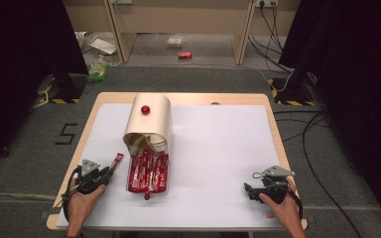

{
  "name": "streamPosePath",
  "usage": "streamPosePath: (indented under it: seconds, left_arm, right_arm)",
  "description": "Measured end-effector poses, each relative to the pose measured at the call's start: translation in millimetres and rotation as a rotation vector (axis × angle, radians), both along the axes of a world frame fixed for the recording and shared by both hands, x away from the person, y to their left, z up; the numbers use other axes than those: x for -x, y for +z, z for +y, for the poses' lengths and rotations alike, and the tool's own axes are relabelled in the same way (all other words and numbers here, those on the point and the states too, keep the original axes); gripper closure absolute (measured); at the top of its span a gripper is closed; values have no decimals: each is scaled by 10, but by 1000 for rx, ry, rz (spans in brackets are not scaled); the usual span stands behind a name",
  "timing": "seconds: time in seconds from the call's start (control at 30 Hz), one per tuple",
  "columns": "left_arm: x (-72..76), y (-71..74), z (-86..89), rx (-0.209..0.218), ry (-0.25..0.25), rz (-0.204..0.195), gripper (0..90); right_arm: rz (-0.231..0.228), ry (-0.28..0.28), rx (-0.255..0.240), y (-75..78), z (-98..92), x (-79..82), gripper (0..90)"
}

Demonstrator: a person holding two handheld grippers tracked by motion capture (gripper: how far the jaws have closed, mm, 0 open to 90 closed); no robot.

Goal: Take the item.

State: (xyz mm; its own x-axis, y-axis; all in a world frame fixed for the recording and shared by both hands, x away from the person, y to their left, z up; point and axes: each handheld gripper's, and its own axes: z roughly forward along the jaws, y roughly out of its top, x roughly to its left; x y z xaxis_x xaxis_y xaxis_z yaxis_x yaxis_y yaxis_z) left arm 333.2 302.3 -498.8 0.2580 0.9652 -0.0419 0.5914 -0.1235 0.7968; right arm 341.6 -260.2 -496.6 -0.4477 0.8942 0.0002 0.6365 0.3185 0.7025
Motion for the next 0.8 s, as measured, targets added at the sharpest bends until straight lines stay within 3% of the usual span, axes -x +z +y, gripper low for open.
streamPosePath:
  seconds: [0.5, 0.8]
  left_arm:
    - [51, 120, -34, 27, -55, -57, 474]
    - [75, 159, -45, 37, -65, -55, 328]
  right_arm:
    - [1, 1, -1, 0, -1, 0, 34]
    - [2, 1, -1, 0, -2, -1, 34]
